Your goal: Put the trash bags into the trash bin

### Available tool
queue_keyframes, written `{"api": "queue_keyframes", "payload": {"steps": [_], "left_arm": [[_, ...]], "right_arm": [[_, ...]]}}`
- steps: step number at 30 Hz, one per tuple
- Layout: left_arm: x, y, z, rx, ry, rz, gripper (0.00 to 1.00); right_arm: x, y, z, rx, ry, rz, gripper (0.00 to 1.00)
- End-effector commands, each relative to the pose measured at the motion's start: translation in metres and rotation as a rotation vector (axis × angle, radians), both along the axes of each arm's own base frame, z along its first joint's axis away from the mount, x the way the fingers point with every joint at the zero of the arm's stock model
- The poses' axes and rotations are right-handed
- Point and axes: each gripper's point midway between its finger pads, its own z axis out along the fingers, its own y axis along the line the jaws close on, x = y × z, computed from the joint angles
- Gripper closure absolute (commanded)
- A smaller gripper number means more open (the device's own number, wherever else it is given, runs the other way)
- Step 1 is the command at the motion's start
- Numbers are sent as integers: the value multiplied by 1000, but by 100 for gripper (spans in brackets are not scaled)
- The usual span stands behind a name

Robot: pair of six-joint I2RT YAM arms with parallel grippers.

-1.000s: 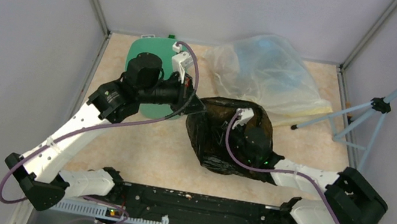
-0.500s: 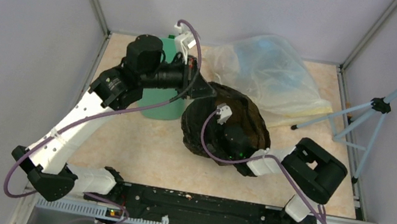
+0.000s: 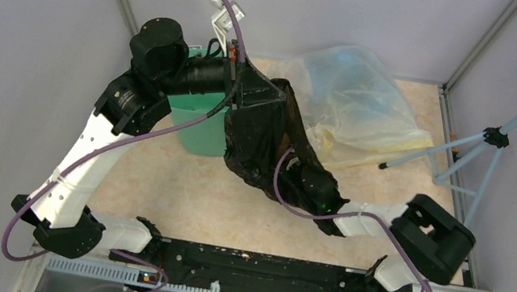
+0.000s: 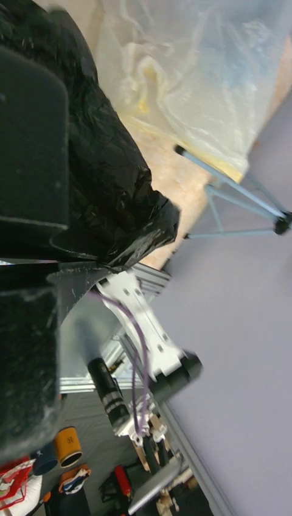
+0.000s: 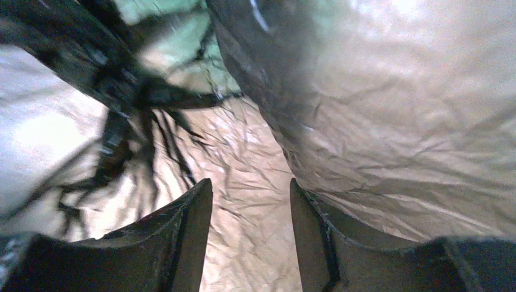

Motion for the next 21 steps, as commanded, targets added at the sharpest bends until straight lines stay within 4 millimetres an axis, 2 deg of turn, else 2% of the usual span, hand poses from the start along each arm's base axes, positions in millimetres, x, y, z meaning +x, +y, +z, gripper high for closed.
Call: {"api": "queue_keyframes", "payload": {"steps": [1,3,6,9,12,17,21], "left_arm": [[5,11,-41,109,6,55,100],[10,17,-62,162,28,102,100],[18,23,-80,201,41,158,100],[22,23,-79,200,24,180,100],[28,23,-73,200,-2,195,100],[36,24,-80,229,-28,213,100],[54,32,-96,301,-31,297,100]], "right_arm": [[3,-28,43,-33,-37,-105,45],[-1,-35,61,-36,-39,-108,43],[-11,-38,81,-38,-14,-79,39],[-22,-36,83,-47,64,-43,36],[-26,-41,89,-1,148,-84,36],[-37,-46,111,197,242,-127,38],[-53,-35,142,295,242,-14,39]]}}
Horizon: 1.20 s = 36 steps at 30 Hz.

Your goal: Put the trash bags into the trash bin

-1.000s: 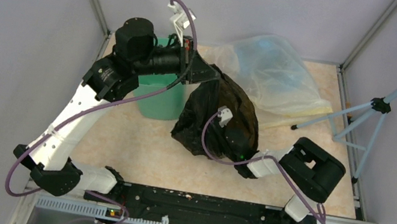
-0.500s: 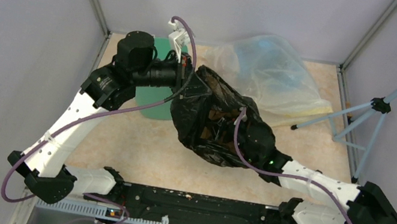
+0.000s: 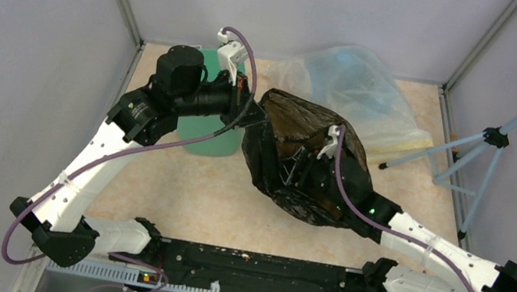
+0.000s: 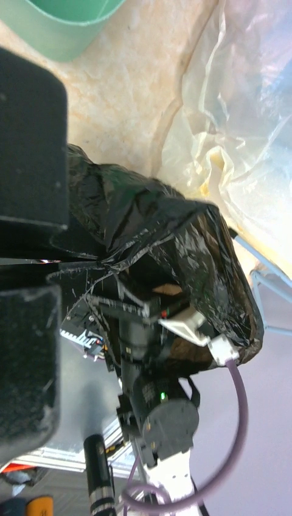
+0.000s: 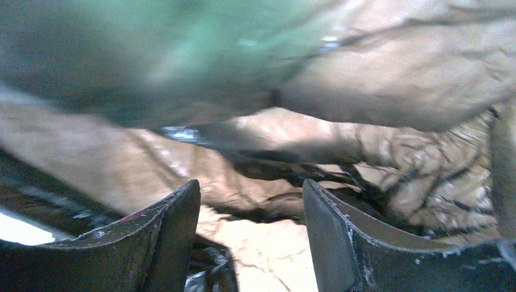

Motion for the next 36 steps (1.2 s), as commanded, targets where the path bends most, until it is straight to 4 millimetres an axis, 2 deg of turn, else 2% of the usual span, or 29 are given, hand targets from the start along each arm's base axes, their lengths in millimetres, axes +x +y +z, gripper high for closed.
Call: {"api": "queue_keyframes", "payload": {"steps": [1,8,12,15,18,20,22,24,27,30,36], "left_arm": [[23,12,-1,69,-74,100,100],[48,10,-18,148,-61,146,100],[54,9,-16,154,-83,159,100],[57,10,-11,153,-98,163,100],[56,10,-7,148,-114,158,100],[56,10,-5,144,-125,159,100],[55,11,-3,141,-132,162,100],[55,11,-2,138,-134,162,100],[56,9,-2,133,-130,152,100],[56,7,-3,133,-125,145,100],[57,7,-4,134,-119,149,100]], "right_arm": [[-22,12,46,172,13,93,39],[-40,8,73,173,-21,178,41],[-46,-5,110,151,-98,190,41],[-51,-19,139,106,-140,187,44],[-50,-42,163,46,-163,124,44],[-45,-62,168,-16,-170,54,44],[-42,-78,163,-96,-168,2,40],[-42,-86,155,-182,-161,1,36],[-50,-79,132,-290,-115,98,31],[-64,-64,112,-314,-71,223,29],[-71,-53,81,-328,-11,290,33]]}}
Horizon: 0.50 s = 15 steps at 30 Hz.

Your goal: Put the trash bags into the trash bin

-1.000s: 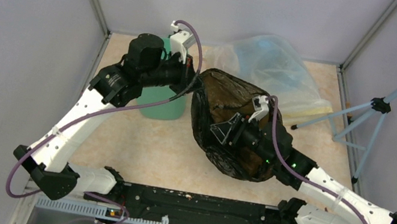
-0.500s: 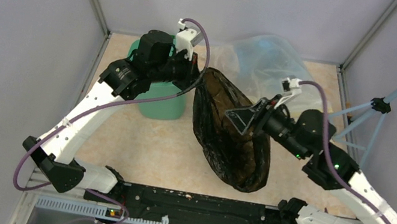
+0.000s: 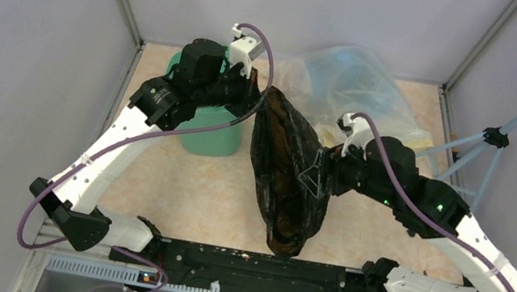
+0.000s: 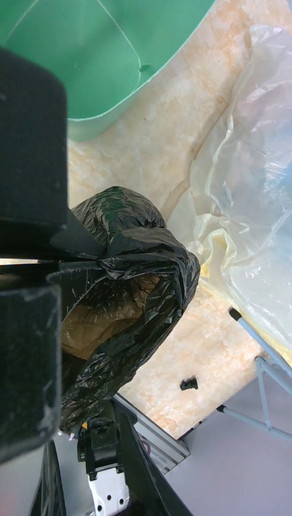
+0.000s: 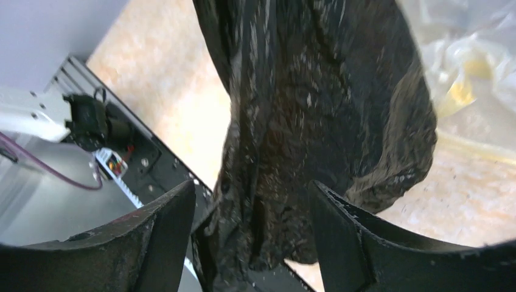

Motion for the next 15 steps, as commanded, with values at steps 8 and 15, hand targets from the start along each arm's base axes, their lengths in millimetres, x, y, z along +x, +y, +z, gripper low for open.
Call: {"api": "queue_keyframes", "payload": {"steps": [8,15], "left_arm": [[8,0,20,-28,-68,7,100],[29,28,-14,143,-25,160,100]], "right_arm": [[-15,26,-31,19,85,123,76],[8,26,-2,96,41,-12,100]]}}
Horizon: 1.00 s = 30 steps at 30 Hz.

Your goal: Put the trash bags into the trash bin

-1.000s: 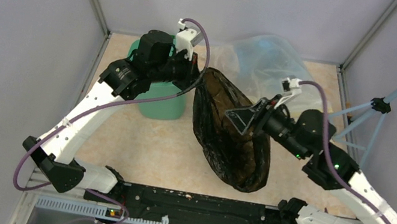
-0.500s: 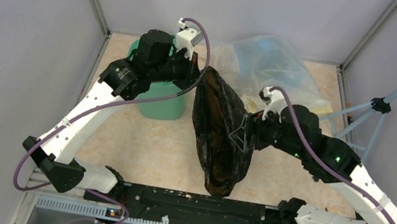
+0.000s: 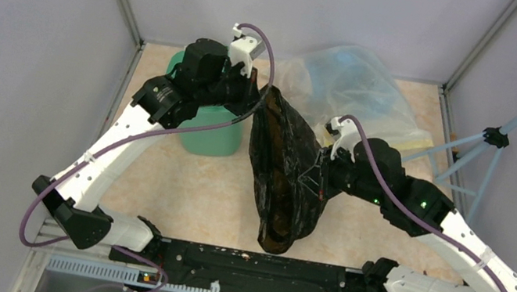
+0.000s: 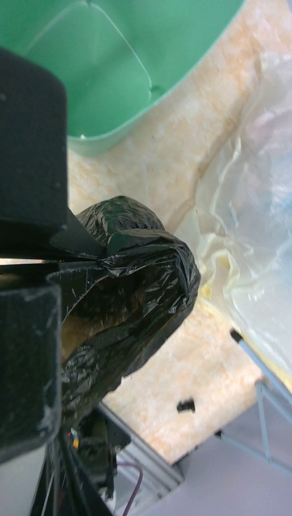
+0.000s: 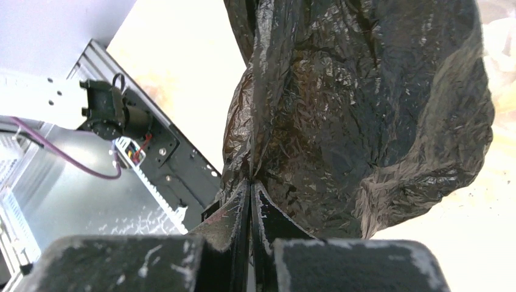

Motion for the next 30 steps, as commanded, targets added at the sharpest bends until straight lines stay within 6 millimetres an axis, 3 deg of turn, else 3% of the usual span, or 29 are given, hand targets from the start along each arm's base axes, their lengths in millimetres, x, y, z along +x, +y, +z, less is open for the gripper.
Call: {"api": "queue_keyframes", "payload": {"steps": [1,7,8,12,14,19,22,27,30], "left_arm": [[18,25,-8,124,-26,117,99],[15,62,-32,257,-24,231,92],[13,66,-36,270,-19,243,87],[-3,72,-36,247,-2,245,44],[-17,72,-32,202,-8,216,31],[-56,74,-18,72,-29,152,21],[-73,68,-16,-8,-45,93,29],[-101,35,-35,-260,-30,-68,96],[-111,21,-52,-361,23,-121,100]], "right_arm": [[21,2,39,90,-68,-119,100],[30,-7,54,128,-94,-204,100],[32,-7,55,128,-93,-215,100],[37,-4,52,141,-91,-239,100],[37,4,51,170,-77,-219,100],[38,21,48,230,-54,-196,100],[42,27,51,246,-53,-192,100],[50,36,66,297,-57,-186,100],[55,37,74,320,-58,-191,100]]}}
